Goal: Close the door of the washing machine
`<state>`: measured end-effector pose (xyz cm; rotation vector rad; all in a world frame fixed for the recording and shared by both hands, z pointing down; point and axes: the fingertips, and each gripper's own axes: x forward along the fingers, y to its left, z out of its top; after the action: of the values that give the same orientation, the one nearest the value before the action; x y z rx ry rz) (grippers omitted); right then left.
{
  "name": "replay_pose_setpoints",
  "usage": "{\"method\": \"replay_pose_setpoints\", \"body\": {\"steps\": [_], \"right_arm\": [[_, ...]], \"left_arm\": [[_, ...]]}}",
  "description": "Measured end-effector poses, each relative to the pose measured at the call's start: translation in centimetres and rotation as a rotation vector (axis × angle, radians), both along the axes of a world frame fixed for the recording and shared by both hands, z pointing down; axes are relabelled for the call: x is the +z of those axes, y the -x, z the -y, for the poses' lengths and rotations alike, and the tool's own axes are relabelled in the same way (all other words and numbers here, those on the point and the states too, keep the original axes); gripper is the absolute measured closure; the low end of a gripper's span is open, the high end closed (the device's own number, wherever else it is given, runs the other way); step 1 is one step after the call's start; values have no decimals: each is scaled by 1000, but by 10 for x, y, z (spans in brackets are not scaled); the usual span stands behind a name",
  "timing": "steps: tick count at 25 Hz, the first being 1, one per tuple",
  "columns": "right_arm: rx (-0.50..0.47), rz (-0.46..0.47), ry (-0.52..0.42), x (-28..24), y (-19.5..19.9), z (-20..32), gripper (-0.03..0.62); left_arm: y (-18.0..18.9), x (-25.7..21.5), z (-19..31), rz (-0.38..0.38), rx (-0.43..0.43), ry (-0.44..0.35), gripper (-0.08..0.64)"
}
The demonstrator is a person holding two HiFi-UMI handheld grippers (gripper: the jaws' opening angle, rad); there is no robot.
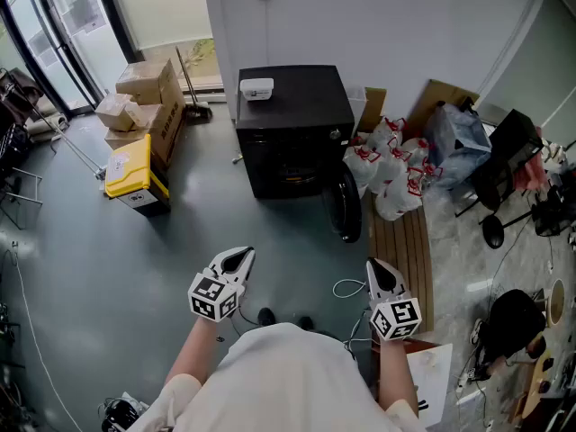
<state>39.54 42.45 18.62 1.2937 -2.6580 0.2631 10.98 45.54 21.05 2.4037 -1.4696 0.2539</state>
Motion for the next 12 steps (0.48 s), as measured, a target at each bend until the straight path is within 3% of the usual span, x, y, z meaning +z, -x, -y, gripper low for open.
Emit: {"method": "replay_pose_setpoints", "body": {"steps": [12], "right_arm": [[7, -1, 1, -1, 7, 1, 561]], "left_arm": [[4, 1, 2, -9, 3, 2, 552]]}}
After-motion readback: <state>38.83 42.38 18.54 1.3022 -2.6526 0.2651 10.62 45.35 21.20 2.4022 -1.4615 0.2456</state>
